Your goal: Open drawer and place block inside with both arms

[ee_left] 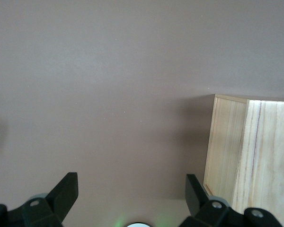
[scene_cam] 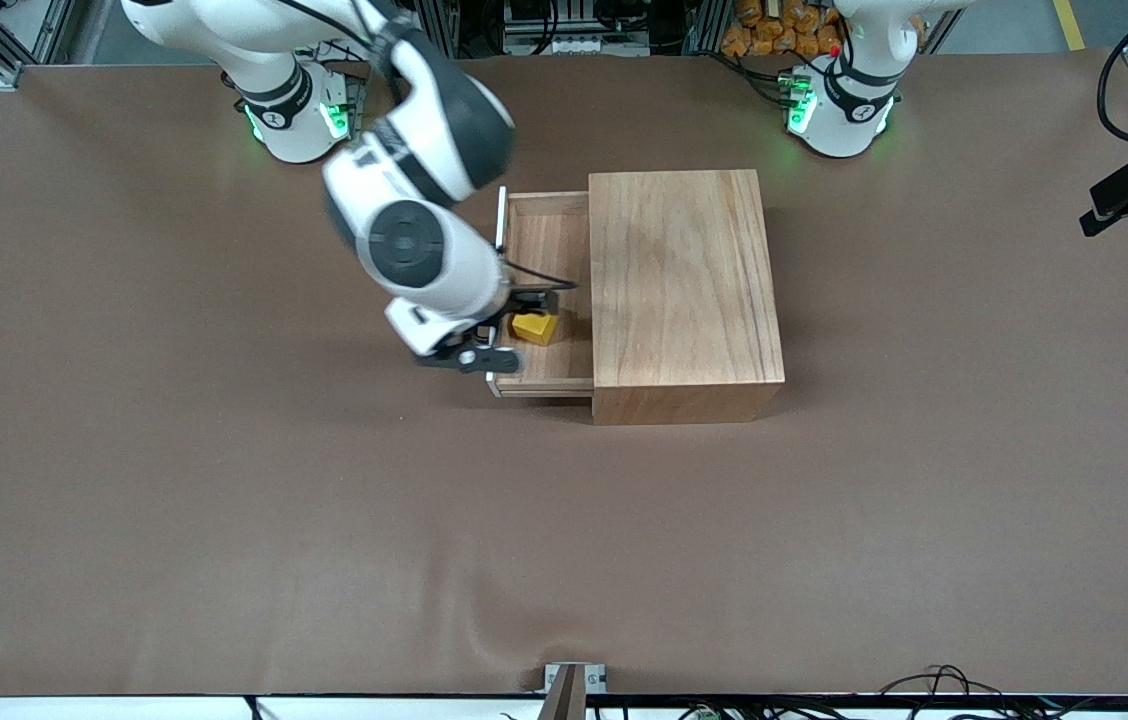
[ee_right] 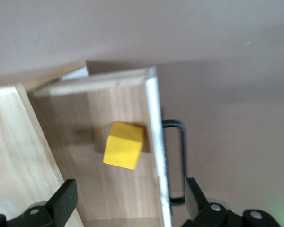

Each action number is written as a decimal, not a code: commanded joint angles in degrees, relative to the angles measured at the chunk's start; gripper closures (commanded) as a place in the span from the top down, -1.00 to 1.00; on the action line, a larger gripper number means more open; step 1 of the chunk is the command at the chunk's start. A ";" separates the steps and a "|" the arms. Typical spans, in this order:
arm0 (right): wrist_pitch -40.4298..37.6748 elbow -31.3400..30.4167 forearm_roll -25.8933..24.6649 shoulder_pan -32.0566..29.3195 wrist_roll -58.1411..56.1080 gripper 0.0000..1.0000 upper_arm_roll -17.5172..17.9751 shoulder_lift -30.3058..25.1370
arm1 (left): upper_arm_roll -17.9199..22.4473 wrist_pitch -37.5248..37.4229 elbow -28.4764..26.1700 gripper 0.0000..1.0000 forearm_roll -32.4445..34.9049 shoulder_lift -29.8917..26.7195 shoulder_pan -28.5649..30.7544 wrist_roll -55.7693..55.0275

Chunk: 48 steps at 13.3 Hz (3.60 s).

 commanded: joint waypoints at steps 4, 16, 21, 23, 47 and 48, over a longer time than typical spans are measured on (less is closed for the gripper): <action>-10.33 8.61 -5.73 -9.50 0.19 1.00 -0.53 -5.76 | -0.23 -0.36 -0.15 1.00 -1.27 -0.90 0.74 0.71; -18.78 5.47 -14.29 -31.12 -25.80 1.00 0.79 -21.06 | -0.67 0.52 -1.38 1.00 -1.27 -1.16 1.09 0.62; -13.43 -6.39 -14.29 -33.25 -28.20 1.00 0.79 -27.73 | -0.67 0.87 -1.65 1.00 -1.27 -1.16 1.09 0.62; -10.18 -12.72 -14.29 -33.07 -28.20 1.00 0.70 -31.78 | -0.75 0.96 -1.74 1.00 -1.27 -1.16 1.09 0.62; -10.86 -13.71 -15.69 -32.81 -34.44 1.00 0.79 -32.59 | -4.45 3.16 -6.57 1.00 -4.17 -4.77 1.00 1.06; -10.95 -13.63 -15.69 -32.72 -34.44 1.00 0.79 -32.67 | -4.45 3.16 -6.31 1.00 -3.64 -4.59 1.00 1.06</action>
